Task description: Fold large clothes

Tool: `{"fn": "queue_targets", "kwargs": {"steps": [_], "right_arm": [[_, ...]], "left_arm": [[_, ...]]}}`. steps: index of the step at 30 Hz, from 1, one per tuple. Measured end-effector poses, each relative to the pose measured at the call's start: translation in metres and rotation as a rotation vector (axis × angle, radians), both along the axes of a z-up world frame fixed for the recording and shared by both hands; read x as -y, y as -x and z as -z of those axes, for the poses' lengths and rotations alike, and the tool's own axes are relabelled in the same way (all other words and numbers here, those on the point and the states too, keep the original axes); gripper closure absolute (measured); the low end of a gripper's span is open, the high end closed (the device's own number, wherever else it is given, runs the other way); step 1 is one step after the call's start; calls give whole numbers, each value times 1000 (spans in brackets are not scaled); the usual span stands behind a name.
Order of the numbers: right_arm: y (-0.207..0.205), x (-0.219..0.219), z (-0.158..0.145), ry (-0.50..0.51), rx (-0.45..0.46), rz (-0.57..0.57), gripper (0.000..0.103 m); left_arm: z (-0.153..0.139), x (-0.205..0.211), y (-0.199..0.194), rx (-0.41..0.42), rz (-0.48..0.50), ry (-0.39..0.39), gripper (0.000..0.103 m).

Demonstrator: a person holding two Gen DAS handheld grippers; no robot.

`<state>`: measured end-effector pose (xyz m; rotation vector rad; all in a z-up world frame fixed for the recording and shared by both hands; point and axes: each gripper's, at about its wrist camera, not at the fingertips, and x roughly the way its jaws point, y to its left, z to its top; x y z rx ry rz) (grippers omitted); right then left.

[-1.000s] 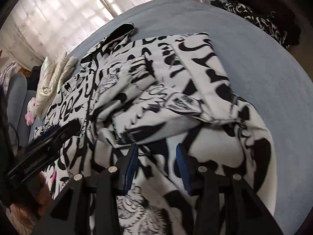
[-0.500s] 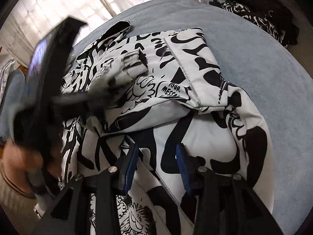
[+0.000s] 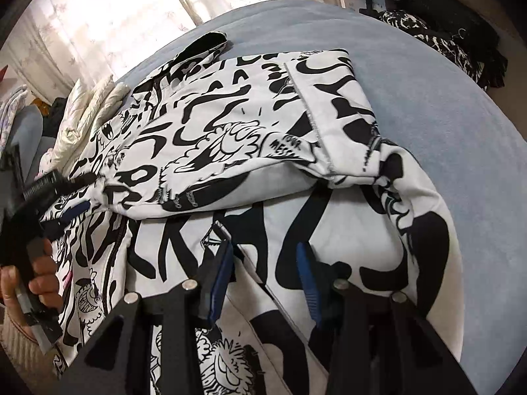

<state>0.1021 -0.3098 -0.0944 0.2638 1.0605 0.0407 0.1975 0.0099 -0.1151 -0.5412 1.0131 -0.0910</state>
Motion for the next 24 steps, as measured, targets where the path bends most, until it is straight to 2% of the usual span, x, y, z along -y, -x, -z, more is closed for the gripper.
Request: {"fn": "queue_targets", "kwargs": {"steps": [2,4,8,11,13,14,15,18,20,21,22,24], "right_arm": [[0,-3,-4,-10,-11,-13,62],[0,-5,-11,-36,-13,-33,62],[-5,-6,-44,-78,17,-78,62],[-20,4,-75,-92,49,-67,62],[-39,21,-93,-111,65,-36,50],[-53,31,-100,-107,68,-12,37],[-64,40,-103,-97,76,8,33],[-112,72,-91,-51,50,71,32],[-147,96,-65,-53,-23,115,32],[-158,104,-53,-64,-57,133,32],[-172,114,-34,-102,-106,153,32],[-187,126,-6,-172,-167,176,35]], "left_arm": [[4,-9,1,-1,-16,43,39],[5,-18,-4,2,-28,46,39],[10,-21,-29,-22,3,-3,39],[18,-21,-53,-51,35,-47,39],[19,-16,-66,-61,59,-84,37],[20,-12,-72,-67,78,-99,34],[20,-8,-78,-72,102,-110,27],[18,8,-93,-84,181,-166,24],[17,20,-100,-85,221,-213,43],[15,24,-103,-85,221,-267,66],[13,27,-104,-80,220,-304,79],[5,31,-108,-48,225,-323,84]]}}
